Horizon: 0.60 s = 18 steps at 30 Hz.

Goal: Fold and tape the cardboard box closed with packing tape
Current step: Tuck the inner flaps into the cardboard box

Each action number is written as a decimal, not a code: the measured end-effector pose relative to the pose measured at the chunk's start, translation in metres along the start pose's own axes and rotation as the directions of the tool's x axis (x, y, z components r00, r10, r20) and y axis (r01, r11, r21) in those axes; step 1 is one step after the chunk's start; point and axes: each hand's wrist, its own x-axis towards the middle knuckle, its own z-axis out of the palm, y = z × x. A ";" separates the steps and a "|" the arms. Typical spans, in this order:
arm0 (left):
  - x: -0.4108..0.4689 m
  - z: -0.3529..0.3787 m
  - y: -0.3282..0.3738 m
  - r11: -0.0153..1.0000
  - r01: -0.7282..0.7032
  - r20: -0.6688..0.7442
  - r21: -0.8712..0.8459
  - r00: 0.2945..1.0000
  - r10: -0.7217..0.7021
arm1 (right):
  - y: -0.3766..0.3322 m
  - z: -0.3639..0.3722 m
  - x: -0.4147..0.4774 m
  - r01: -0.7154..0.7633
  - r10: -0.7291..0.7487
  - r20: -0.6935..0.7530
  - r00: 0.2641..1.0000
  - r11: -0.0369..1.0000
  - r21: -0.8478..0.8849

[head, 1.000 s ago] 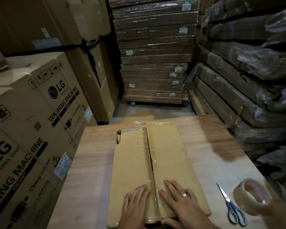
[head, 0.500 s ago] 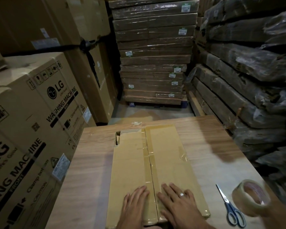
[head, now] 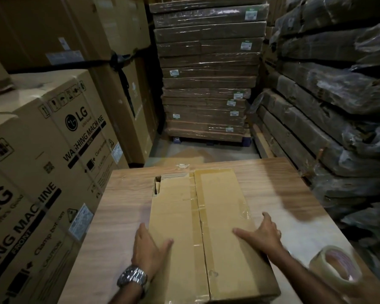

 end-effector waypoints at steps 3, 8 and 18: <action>0.020 -0.001 0.002 0.968 0.232 0.132 -0.093 0.967 -0.219 | 0.008 0.000 0.009 -0.206 0.122 0.270 0.955 0.928 0.310; 0.032 0.003 -0.001 0.955 0.289 0.212 -0.071 0.940 -0.269 | 0.011 0.008 0.005 -0.317 0.026 0.501 0.865 0.802 0.506; 0.065 -0.028 0.019 0.990 0.120 0.196 0.073 0.972 -0.132 | 0.006 0.024 -0.033 -0.266 -0.066 0.519 0.852 0.799 0.539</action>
